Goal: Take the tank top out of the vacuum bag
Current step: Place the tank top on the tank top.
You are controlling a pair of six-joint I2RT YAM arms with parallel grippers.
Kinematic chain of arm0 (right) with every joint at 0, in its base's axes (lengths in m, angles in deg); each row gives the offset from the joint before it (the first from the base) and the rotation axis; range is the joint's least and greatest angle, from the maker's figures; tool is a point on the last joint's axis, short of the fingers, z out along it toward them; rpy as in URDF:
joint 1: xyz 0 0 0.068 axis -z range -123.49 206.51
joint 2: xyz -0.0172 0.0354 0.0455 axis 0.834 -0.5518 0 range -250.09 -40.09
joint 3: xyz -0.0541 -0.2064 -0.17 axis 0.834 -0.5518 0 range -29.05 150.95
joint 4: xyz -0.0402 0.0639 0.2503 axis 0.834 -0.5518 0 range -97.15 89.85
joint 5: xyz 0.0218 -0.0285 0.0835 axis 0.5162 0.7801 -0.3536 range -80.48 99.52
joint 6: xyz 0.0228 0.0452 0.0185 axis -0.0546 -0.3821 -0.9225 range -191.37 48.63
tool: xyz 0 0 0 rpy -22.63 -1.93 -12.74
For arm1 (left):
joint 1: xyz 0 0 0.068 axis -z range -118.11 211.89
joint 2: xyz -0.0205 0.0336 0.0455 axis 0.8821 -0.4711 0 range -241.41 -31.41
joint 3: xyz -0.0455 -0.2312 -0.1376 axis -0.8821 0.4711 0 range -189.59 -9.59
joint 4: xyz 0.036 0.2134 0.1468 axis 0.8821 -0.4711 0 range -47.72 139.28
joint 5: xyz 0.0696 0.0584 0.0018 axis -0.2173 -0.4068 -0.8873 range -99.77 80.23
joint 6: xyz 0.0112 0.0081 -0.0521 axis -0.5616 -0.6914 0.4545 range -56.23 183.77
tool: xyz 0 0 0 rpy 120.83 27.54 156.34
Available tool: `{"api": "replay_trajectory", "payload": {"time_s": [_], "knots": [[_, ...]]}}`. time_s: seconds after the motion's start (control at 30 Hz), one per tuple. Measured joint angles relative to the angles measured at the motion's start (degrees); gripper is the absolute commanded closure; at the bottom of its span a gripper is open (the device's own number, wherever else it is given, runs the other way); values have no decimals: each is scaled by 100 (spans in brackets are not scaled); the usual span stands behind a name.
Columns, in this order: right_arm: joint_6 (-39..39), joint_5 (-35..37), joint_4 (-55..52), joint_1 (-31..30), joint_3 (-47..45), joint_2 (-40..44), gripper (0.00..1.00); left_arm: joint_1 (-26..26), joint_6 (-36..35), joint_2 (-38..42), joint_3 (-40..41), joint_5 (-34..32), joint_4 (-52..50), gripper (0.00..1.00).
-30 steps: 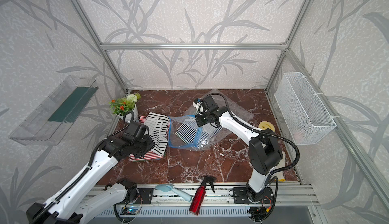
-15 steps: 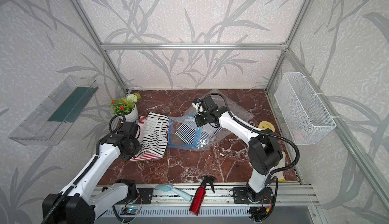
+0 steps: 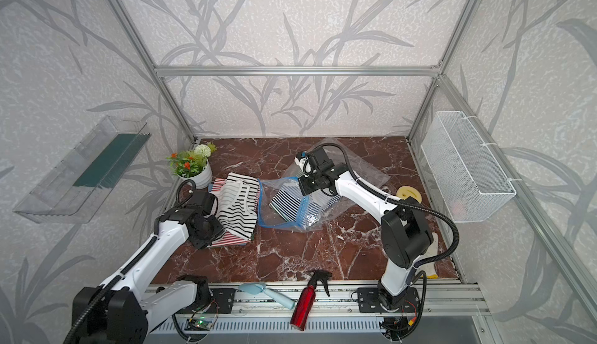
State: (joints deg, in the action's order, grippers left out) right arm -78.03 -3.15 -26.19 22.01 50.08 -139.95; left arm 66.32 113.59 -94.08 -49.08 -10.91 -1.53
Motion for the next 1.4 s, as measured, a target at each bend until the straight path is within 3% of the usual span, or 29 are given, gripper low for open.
{"api": "replay_trajectory", "payload": {"time_s": [0.27, 0.53, 0.87, 1.2, 1.4], "knots": [[0, 9, -9, -11, 20, -9, 100, 2, -254, -240, 0, 273, 208, 53], [-2, 9, -9, -44, 20, -9, 100, 2, -382, -538, 2, 367, 339, 63], [-2, 9, -9, -44, 20, -9, 100, 2, -426, -573, -2, 376, 387, 100], [-2, 4, -7, -44, 20, -9, 100, 24, -546, -387, -555, 184, -68, 100], [-2, -7, 0, -44, 20, -9, 100, 291, -608, -317, -1257, -470, -645, 100]]}}
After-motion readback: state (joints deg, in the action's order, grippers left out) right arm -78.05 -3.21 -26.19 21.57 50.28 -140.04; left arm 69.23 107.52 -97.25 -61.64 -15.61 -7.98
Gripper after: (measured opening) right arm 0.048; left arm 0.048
